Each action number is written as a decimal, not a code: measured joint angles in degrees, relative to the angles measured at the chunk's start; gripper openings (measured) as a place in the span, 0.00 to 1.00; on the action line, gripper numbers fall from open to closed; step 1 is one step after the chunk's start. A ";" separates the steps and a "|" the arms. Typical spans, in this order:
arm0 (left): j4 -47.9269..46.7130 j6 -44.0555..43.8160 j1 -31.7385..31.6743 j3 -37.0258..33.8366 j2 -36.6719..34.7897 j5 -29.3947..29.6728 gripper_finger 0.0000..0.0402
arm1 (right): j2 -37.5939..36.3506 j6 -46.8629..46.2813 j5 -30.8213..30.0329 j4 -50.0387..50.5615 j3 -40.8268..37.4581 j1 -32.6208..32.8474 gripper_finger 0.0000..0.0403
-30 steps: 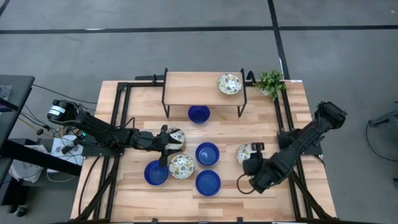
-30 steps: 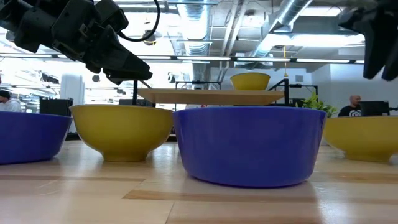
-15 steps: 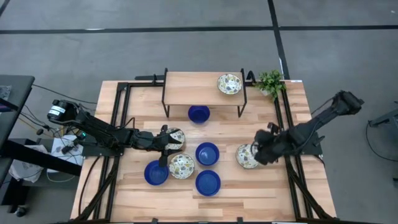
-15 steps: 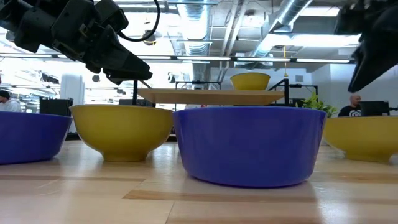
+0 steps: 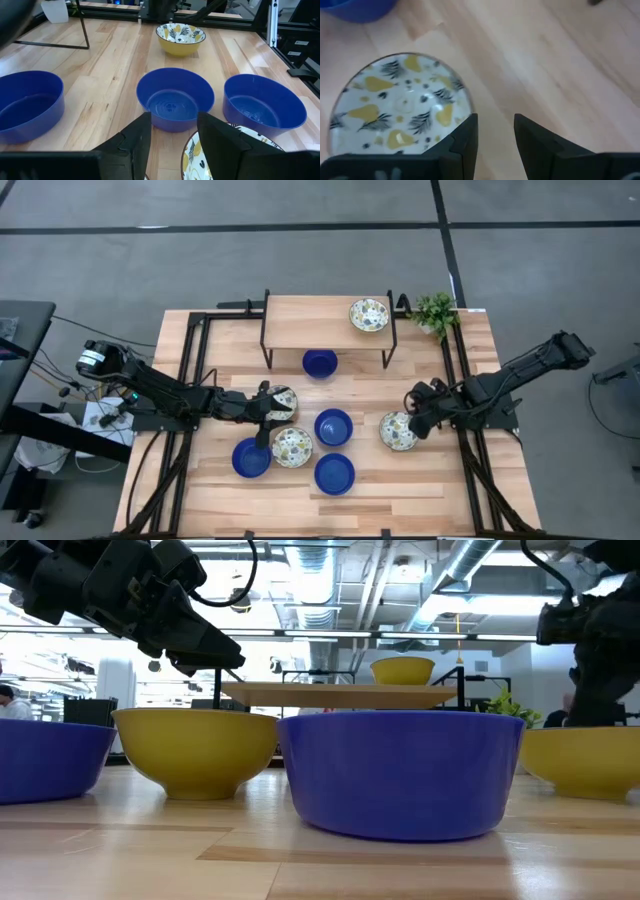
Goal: Pick & Place Mini bowls
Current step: Stack the white patterned bowl on the white patterned bowl on the shelf
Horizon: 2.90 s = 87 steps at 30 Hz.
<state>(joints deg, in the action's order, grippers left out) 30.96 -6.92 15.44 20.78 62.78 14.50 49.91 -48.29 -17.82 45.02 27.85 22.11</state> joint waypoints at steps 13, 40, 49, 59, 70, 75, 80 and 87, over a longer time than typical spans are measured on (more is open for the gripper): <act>0.00 0.00 -0.01 0.00 0.00 0.00 0.39 | 0.27 1.79 3.98 -2.06 -0.01 -0.02 0.29; 0.00 0.00 -0.01 0.00 0.00 0.00 0.39 | 10.84 5.22 7.51 -8.07 -0.01 -0.02 0.29; 0.00 0.00 -0.01 0.00 0.00 0.02 0.39 | 10.84 5.41 7.13 -8.07 0.01 -0.02 0.29; 0.00 0.00 -0.01 0.00 0.00 0.00 0.39 | 10.84 5.39 5.85 -8.05 0.01 -0.02 0.22; 0.00 0.01 0.00 0.00 0.00 0.00 0.39 | 10.51 4.97 7.40 -8.88 0.38 -0.22 0.02; 0.00 0.02 -0.02 0.00 0.00 0.02 0.39 | 9.89 4.98 7.84 -8.48 0.13 -0.19 0.05; 0.00 0.20 -0.02 0.00 0.01 0.02 0.39 | 8.23 5.11 8.06 -9.26 0.10 -0.13 0.01; 0.02 0.56 -0.04 0.00 0.01 0.02 0.39 | 5.10 4.68 6.92 -13.49 -0.06 -0.63 0.01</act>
<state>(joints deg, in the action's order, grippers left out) 30.98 -6.36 15.40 20.78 62.79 14.52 55.01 -43.60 -10.90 31.53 27.79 21.48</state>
